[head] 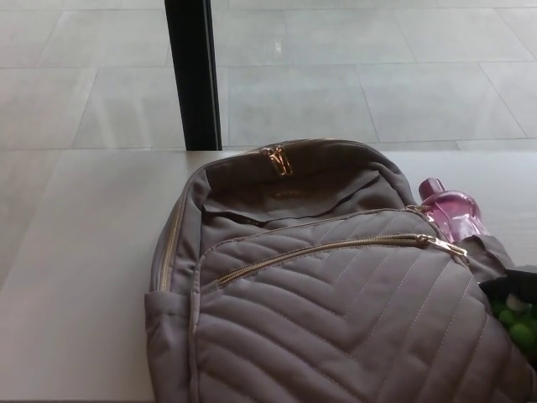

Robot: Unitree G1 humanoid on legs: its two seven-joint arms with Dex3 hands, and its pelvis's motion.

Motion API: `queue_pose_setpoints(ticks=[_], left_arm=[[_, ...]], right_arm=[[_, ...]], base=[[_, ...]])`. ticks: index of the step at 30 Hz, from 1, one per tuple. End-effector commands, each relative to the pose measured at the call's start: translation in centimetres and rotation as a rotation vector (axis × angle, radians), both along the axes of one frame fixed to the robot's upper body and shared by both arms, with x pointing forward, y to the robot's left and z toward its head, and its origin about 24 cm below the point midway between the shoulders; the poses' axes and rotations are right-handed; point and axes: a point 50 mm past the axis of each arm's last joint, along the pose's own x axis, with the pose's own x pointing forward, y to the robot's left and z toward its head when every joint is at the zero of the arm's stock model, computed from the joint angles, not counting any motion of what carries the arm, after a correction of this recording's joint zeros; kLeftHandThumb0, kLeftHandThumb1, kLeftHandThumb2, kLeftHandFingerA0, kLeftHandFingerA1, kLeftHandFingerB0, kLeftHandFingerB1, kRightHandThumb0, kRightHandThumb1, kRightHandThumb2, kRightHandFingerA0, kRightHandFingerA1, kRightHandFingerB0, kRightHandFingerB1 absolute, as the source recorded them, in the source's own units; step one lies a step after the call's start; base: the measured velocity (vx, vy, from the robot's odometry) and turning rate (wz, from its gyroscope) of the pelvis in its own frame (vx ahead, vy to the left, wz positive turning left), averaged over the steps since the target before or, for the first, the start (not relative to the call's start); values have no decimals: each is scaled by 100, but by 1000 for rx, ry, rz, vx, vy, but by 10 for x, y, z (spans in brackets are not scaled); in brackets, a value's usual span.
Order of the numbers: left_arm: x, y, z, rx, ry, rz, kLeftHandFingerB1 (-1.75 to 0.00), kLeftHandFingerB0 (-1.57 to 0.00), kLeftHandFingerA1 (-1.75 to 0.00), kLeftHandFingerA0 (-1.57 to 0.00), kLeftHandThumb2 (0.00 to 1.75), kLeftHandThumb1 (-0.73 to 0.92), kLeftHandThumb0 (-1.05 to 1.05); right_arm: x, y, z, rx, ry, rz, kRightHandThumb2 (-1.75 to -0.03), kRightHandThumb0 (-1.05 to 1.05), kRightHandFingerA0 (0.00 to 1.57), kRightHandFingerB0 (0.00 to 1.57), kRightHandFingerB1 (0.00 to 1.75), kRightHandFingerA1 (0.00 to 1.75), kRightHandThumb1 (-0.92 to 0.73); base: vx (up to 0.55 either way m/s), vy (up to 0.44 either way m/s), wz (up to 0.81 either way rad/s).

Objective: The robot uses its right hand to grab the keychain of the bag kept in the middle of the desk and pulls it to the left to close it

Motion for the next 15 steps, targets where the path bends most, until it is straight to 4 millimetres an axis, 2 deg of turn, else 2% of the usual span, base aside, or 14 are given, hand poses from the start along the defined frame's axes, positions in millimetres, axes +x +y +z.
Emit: queue_pose_setpoints(ticks=[1,12,13,14,15], left_arm=[[0,7,6,26,-9,-12,-41,-49,-50,-61,61,67,-64],[0,7,6,34,-4,-16,-40,-50,-50,-63,61,67,-65],[35,10,31,17,-284,-64,-39,-49,-49,-67,63,75,-64],[37,10,34,15,-316,-78,-55,-43,-63,-60,98,59,-65],[37,10,34,14,-317,-78,-55,-43,-63,-60,98,59,-65]], right_arm=[[-3,5,-7,-5,38,37,-60,-48,43,24,30,48,-67],[-4,8,-7,-15,30,42,-61,-48,43,24,30,48,-66],[-11,27,-52,-157,-51,44,-77,-49,0,12,43,28,-41],[-11,31,-57,-170,-66,51,-59,-45,0,20,28,24,-61],[-11,31,-57,-171,-68,50,-59,-45,0,20,28,24,-61]], base=[[0,0,0],[0,0,0],[0,0,0],[0,0,0],[0,0,0]])
